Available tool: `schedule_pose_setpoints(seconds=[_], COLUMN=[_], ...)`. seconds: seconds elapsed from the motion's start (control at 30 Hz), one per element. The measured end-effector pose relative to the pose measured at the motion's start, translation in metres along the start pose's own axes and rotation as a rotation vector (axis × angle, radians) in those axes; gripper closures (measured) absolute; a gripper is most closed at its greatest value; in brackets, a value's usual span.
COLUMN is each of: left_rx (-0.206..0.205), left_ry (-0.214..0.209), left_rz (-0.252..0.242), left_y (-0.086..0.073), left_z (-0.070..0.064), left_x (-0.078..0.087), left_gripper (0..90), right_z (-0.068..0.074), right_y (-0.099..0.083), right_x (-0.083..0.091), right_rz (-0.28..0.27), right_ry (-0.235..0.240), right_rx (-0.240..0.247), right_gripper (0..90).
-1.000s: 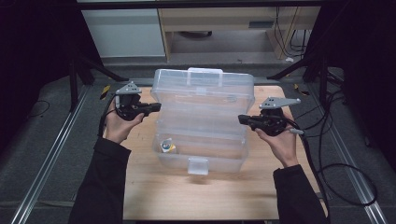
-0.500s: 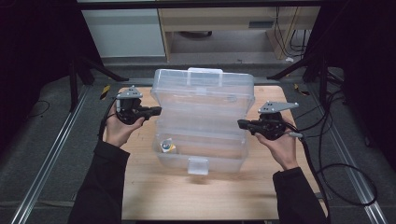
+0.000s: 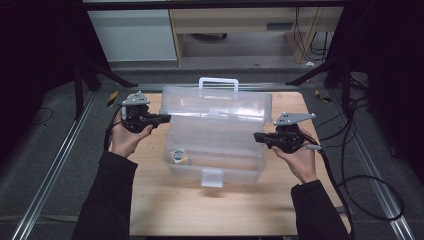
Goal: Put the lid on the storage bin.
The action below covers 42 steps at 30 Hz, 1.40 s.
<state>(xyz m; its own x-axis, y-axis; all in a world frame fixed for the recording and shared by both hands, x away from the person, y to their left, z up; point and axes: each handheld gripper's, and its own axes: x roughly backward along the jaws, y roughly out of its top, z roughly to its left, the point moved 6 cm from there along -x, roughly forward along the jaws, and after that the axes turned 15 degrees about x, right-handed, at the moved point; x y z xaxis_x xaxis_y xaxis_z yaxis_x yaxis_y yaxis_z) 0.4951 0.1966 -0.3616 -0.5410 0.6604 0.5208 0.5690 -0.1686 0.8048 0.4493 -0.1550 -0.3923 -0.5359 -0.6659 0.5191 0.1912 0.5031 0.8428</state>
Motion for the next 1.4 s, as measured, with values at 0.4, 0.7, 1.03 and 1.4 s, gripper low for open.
schedule_pose_setpoints(seconds=[0.4, 0.7, 1.03, 1.4], left_rx=[-0.022, -0.031, -0.059, -0.06], left_ry=[-0.005, -0.015, 0.014, 0.008], left_rz=[0.039, 0.065, 0.113, 0.125], left_y=[-0.02, -0.036, -0.048, -0.057], left_z=[-0.003, -0.005, -0.007, -0.009], left_x=[0.002, 0.001, 0.0, 0.008], left_gripper=[89.8, 89.8, 88.5, 88.0], right_z=[0.003, 0.008, 0.01, 0.011], right_y=[-0.008, -0.016, -0.026, -0.032], right_x=[0.011, 0.019, 0.023, 0.027], right_rz=[-0.062, -0.047, -0.007, 0.01], right_ry=[-0.014, -0.028, -0.043, -0.064], right_rx=[-0.027, -0.047, -0.058, -0.06], right_gripper=[85.6, 87.1, 88.0, 87.8])
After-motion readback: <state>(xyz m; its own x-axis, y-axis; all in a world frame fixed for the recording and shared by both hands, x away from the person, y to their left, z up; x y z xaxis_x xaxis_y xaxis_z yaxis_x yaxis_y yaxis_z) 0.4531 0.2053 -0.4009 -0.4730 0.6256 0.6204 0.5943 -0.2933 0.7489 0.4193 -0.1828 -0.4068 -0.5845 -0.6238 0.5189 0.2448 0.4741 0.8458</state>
